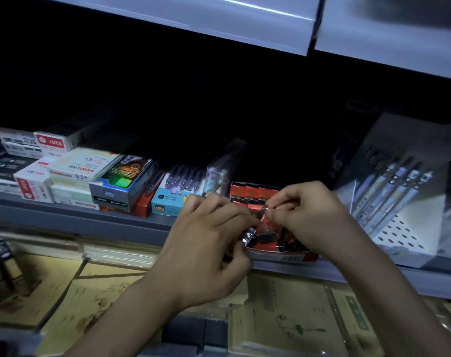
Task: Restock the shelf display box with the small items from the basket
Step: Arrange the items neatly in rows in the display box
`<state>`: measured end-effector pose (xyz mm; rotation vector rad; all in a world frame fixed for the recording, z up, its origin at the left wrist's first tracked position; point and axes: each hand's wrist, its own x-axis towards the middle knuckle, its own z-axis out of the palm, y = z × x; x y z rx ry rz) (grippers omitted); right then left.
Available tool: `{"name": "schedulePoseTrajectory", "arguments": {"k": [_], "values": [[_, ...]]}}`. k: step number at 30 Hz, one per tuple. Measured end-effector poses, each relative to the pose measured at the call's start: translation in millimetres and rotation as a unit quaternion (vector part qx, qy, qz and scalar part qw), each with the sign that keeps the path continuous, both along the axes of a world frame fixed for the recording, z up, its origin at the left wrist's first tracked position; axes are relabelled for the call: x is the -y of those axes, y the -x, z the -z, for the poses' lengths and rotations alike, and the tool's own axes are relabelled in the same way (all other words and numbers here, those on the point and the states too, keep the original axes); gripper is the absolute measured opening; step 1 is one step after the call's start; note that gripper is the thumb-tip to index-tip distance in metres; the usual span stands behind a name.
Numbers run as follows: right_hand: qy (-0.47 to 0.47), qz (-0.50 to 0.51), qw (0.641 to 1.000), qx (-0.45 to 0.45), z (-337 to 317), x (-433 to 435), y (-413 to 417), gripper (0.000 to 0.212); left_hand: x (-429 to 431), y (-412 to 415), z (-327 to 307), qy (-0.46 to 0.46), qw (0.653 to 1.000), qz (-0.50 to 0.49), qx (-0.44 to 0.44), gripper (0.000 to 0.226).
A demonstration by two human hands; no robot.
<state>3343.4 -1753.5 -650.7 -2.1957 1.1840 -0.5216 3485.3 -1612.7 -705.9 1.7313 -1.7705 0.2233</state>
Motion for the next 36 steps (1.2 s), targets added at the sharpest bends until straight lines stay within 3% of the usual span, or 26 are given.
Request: {"name": "schedulePoseTrajectory", "arguments": {"k": [6, 16, 21, 28, 32, 36], "values": [[0.042, -0.011, 0.998, 0.036, -6.3, 4.3, 10.0, 0.010, -1.5, 6.1, 1.6, -0.020, 1.000, 0.014, -0.018, 0.046], [0.158, -0.073, 0.984, 0.029, -10.1, -5.7, 4.5, 0.021, -0.7, -0.9, 2.9, 0.020, 0.998, -0.011, 0.061, 0.039], [0.143, -0.089, 0.983, -0.070, -13.1, -1.2, 1.6, 0.006, 3.9, -1.3, 3.3, 0.037, 0.998, -0.009, 0.044, 0.034], [0.199, -0.067, 0.965, -0.157, -11.9, 4.1, -3.2, 0.012, 4.7, -6.1, 2.5, 0.060, 0.998, -0.005, -0.026, 0.035], [0.176, -0.071, 0.975, -0.116, -9.1, 7.3, -2.5, 0.009, 7.6, -6.6, 3.6, 0.083, 0.994, -0.044, -0.060, 0.033], [0.167, -0.056, 0.984, -0.022, -22.8, 15.6, 2.1, 0.013, 11.6, -7.7, 4.0, 0.088, 0.993, -0.071, -0.018, 0.032]]}}
